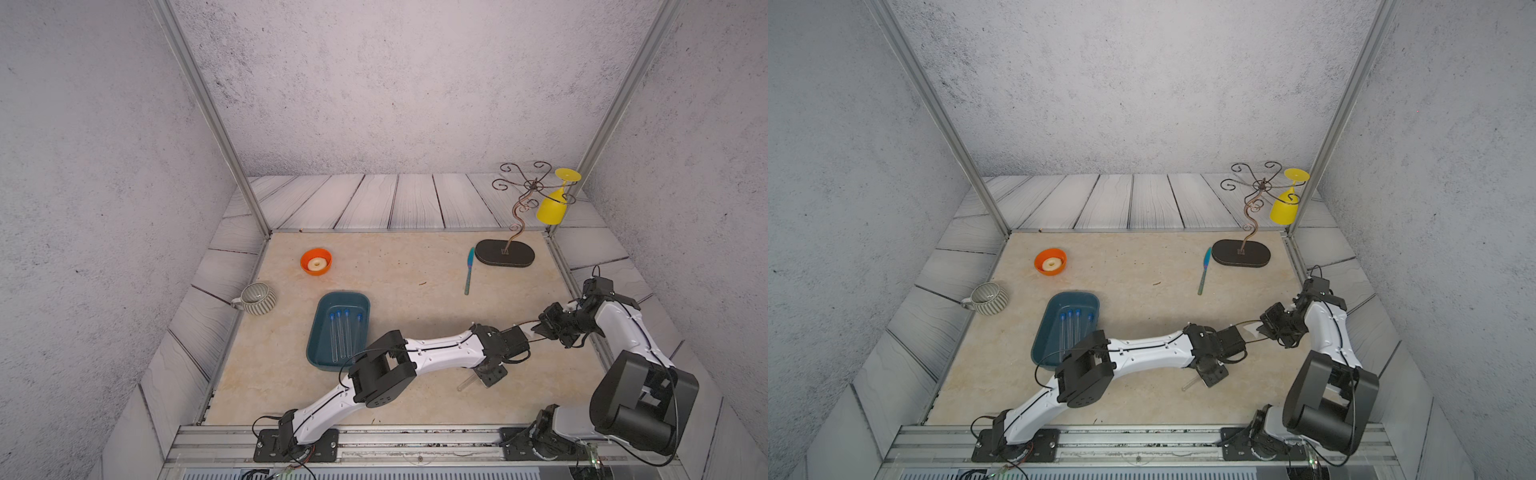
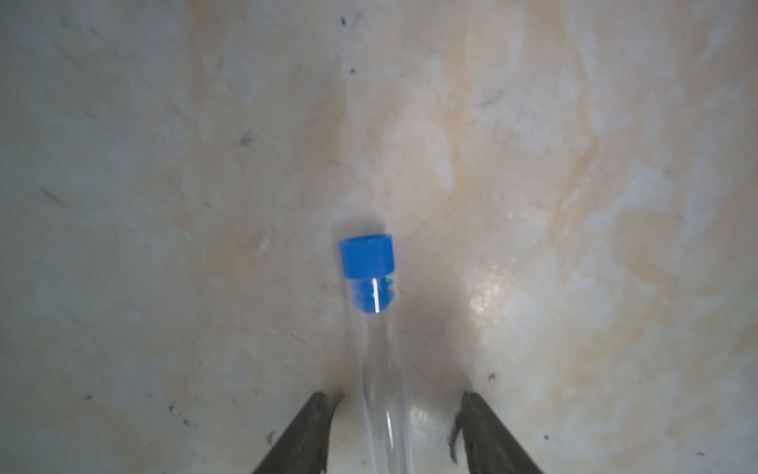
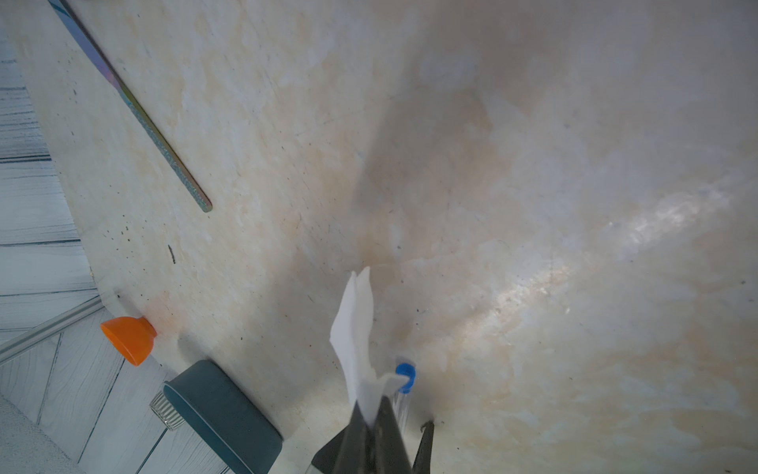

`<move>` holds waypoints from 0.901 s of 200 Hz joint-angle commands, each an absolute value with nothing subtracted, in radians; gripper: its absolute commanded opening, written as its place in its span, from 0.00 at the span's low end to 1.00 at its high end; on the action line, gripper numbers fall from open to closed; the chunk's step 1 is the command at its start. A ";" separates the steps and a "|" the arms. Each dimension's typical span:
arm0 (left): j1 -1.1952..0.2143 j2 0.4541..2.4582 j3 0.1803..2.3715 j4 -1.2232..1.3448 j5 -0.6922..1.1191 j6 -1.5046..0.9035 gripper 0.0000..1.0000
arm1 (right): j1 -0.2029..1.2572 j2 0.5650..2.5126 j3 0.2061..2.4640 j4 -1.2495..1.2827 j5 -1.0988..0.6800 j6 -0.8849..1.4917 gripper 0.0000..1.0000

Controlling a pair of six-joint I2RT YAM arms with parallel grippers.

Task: Wipe the exteriors of test tubes
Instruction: Move the test tube to the center of the board.

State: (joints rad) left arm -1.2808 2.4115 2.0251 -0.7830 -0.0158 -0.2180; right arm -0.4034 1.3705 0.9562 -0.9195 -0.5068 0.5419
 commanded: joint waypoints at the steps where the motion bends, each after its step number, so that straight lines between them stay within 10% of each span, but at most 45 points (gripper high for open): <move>1: -1.266 2.453 2.036 -0.814 -0.089 -0.233 0.42 | -0.406 1.331 0.928 -0.918 -0.526 0.544 0.05; 77: -0.982 2.210 1.611 -0.695 -0.084 -0.351 0.26 | -0.380 1.280 0.832 -0.886 -0.585 0.556 0.05; 180: -0.830 2.120 1.462 -0.753 -0.105 -0.457 0.38 | -0.167 1.189 0.820 -0.927 -0.564 0.548 0.05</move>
